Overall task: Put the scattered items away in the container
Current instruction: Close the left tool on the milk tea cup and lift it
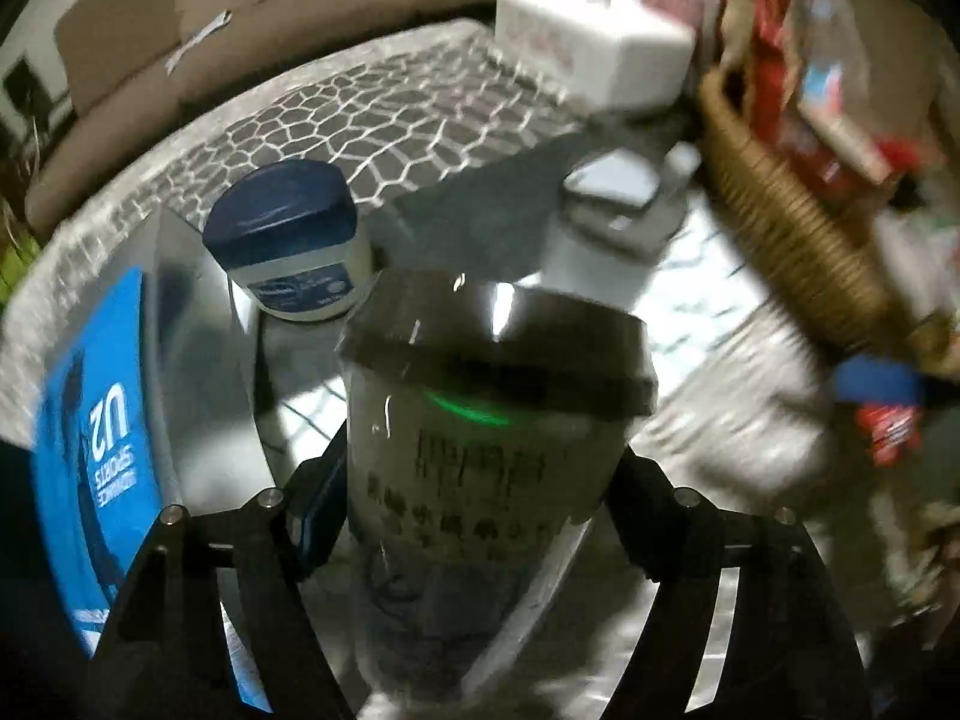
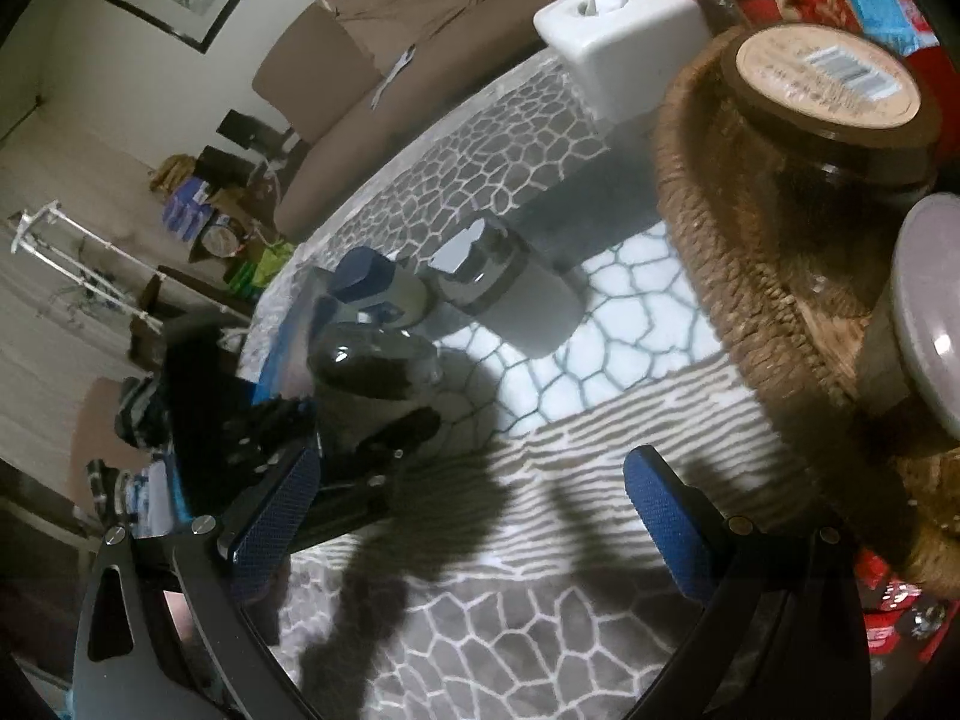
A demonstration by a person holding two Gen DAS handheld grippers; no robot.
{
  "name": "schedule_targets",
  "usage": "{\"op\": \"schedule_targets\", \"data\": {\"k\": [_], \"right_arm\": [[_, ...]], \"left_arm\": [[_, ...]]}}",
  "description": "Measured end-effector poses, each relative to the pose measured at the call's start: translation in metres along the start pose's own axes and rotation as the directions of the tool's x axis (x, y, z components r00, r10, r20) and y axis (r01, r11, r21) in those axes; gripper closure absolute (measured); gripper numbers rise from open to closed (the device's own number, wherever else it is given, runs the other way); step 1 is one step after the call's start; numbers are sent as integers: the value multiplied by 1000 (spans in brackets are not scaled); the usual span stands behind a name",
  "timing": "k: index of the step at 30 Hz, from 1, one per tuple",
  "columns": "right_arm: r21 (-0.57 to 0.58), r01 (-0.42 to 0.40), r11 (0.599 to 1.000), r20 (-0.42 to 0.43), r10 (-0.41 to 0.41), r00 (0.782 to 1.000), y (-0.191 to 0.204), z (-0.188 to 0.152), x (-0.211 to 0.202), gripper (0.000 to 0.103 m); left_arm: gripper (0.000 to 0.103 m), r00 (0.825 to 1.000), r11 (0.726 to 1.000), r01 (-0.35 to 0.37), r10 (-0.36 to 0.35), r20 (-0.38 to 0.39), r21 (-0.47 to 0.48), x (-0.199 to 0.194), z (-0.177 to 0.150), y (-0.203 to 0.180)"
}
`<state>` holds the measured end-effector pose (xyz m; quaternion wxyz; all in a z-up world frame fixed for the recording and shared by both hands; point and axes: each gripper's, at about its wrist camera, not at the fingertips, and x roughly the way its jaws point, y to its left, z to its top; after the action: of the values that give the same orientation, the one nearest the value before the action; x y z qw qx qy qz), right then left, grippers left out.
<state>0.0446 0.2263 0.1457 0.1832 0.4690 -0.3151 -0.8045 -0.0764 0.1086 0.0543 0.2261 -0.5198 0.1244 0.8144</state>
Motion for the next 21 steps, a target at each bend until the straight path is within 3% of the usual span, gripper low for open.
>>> {"op": "schedule_targets", "data": {"k": [4,7,11,15,18,21], "right_arm": [[71,-168,983,-36,171,985,-2,-3,8,0],[59,-227,972,-59,230,971,6,-6,12,0],[-28,-207,978,-68,204,977,21,-10,9,0],[-224,-102,969,-45,95,995,37,-20,-3,0],[-390,-77,918,-52,61,997,61,-36,-4,0],[-552,-90,829,-64,65,996,103,-65,-2,0]], "left_arm": [[32,992,994,98,-95,83,-42,-33,-11,-5],[33,977,982,177,-168,128,-65,-54,-23,-8],[34,964,960,235,-211,161,-151,-78,-42,10],[34,948,917,301,-257,189,-261,-100,-50,40],[34,945,902,309,-254,208,-301,-125,-57,60],[34,952,910,286,-234,199,-299,-148,-59,67]]}}
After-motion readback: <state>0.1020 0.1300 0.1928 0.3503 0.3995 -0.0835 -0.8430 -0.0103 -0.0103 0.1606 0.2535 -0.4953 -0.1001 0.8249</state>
